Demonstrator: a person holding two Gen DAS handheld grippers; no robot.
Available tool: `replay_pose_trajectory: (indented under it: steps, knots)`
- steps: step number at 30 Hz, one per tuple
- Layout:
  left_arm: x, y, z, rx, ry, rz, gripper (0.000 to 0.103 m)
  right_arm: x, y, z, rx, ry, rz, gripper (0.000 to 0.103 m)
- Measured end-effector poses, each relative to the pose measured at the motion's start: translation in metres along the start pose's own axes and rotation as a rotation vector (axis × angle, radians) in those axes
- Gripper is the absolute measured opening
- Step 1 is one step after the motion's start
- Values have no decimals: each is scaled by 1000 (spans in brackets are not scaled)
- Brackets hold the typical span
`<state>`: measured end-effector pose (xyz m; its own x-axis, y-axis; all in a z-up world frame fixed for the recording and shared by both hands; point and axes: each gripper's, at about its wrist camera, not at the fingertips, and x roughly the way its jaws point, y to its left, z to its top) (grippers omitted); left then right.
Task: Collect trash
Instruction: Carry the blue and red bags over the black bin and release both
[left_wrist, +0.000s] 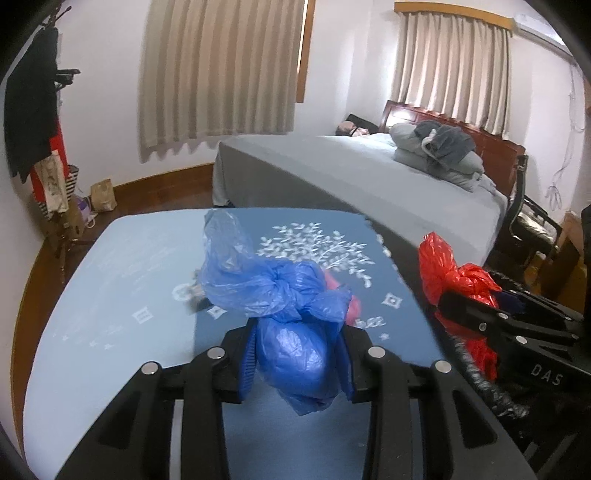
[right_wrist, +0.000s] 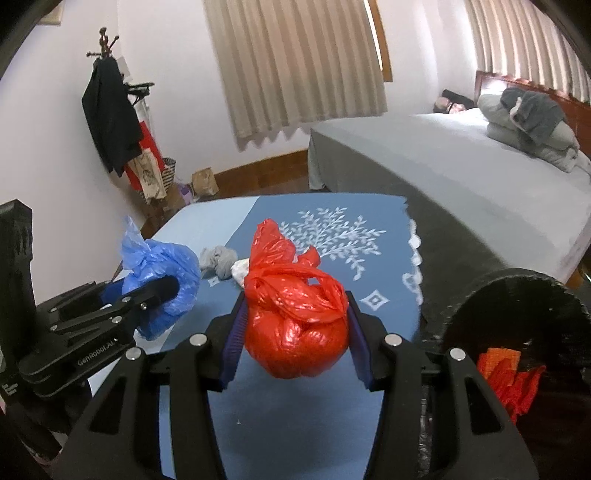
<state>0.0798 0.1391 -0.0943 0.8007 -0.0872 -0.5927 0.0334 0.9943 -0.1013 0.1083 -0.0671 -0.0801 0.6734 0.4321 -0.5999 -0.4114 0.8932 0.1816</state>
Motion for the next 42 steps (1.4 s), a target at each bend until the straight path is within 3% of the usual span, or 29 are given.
replay_pose_trajectory:
  steps: [23,42]
  knots:
    - [-5,-110,24,114,-51,-164,36,-82,-84,-9,105,-115,-154,48]
    - [-1,-189,30,230,-54,-302,36,-127,-143,-29,170,-156,-283,48]
